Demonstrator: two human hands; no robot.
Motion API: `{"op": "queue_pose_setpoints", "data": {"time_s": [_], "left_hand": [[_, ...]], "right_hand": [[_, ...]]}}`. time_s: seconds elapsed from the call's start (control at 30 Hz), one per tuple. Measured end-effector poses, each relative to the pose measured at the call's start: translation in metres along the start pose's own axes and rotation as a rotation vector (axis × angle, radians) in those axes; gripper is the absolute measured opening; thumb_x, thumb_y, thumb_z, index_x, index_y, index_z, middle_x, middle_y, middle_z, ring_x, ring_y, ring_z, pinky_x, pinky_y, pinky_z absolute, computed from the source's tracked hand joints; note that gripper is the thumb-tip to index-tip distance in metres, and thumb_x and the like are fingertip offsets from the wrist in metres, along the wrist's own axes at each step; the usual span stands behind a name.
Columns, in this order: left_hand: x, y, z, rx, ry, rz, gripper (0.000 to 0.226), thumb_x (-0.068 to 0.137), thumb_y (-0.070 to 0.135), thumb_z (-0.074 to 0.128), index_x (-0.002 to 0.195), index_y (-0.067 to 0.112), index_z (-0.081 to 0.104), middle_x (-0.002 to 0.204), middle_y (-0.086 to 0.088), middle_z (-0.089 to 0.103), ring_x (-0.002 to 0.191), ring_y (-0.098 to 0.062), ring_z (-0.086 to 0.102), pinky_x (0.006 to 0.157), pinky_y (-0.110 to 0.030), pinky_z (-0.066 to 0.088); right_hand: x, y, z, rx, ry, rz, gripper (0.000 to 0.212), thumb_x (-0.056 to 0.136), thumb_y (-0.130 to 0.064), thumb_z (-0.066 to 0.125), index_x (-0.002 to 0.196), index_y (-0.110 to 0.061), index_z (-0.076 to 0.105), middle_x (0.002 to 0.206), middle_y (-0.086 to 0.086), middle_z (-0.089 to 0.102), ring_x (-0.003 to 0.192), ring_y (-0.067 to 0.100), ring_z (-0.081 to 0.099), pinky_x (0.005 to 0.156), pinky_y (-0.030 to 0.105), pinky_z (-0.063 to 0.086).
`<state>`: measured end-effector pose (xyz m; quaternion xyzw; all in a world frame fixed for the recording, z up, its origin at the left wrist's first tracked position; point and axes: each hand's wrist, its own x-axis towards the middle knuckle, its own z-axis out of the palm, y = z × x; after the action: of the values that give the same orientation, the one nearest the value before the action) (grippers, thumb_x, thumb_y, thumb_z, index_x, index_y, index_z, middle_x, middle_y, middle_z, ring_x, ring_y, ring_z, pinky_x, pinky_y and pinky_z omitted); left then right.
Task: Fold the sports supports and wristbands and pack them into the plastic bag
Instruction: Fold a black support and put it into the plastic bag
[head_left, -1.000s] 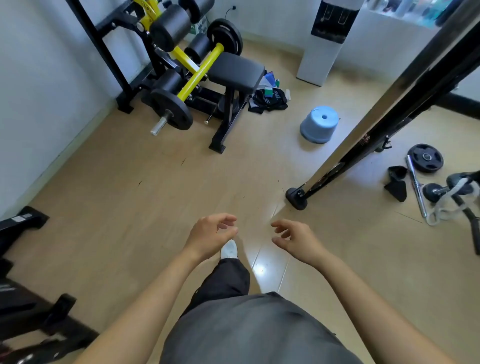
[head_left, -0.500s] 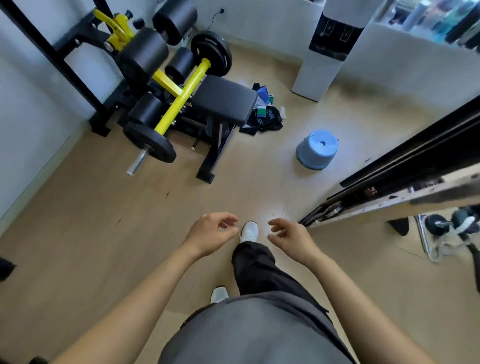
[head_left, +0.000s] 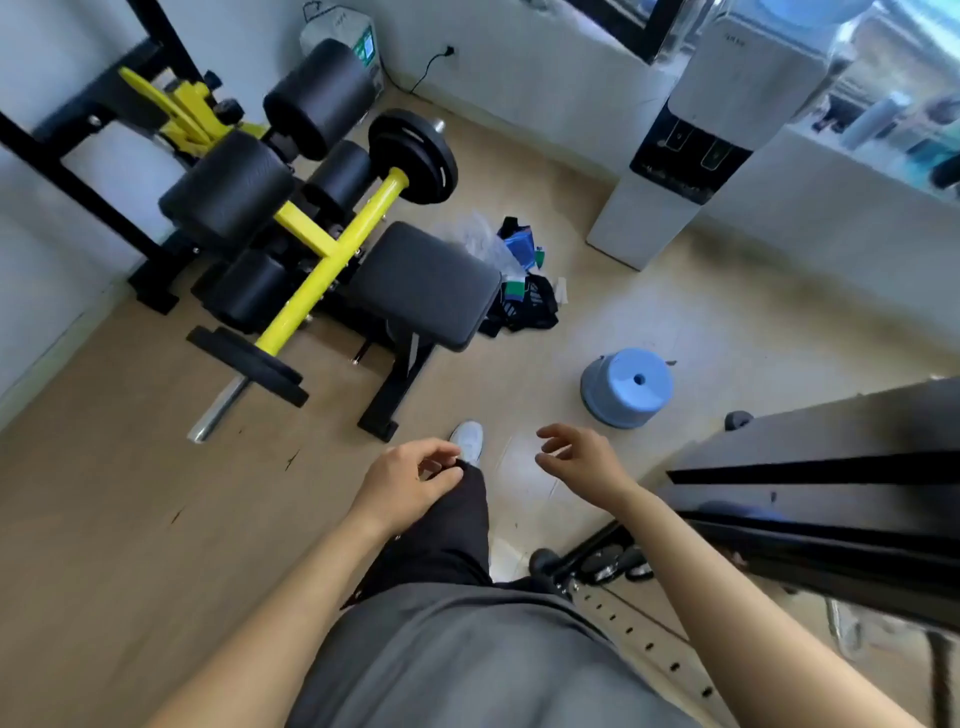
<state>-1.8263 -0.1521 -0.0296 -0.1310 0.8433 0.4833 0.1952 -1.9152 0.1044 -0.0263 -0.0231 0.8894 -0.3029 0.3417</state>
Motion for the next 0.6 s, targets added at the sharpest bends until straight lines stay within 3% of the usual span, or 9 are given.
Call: {"op": "queue_pose_setpoints", "data": {"time_s": [0.3,0.43,0.6], "left_hand": [[0.234,0.080,-0.017,-0.012,-0.077,0.019,0.029,0.087,0.037,0.073,0.115,0.033,0.072,0.101,0.022,0.072,0.096,0.003,0.066,0.093,-0.034,0.055],[0.323,0.119,-0.030,-0.001,-0.118,0.020,0.027,0.087,0.037,0.073,0.114,0.032,0.073,0.102,0.019,0.072,0.096,0.001,0.066,0.093,-0.036,0.055],[0.409,0.163,-0.042,-0.053,-0.097,0.011,0.024,0.089,0.032,0.073,0.112,0.027,0.074,0.099,0.016,0.072,0.093,-0.003,0.066,0.090,-0.032,0.055]], "right_hand": [[0.162,-0.014,-0.144,-0.034,-0.005,0.061,0.036,0.090,-0.031,0.067,0.125,-0.023,0.063,0.106,-0.008,0.067,0.089,0.004,0.064,0.077,0.023,0.051],[0.226,-0.031,-0.215,0.007,0.029,0.071,0.033,0.091,-0.024,0.067,0.123,-0.020,0.063,0.101,-0.007,0.066,0.087,0.004,0.063,0.087,0.035,0.054],[0.294,-0.044,-0.286,0.050,0.072,0.068,0.028,0.087,-0.021,0.070,0.115,-0.025,0.067,0.094,-0.008,0.069,0.078,-0.001,0.064,0.079,0.029,0.054]]}}
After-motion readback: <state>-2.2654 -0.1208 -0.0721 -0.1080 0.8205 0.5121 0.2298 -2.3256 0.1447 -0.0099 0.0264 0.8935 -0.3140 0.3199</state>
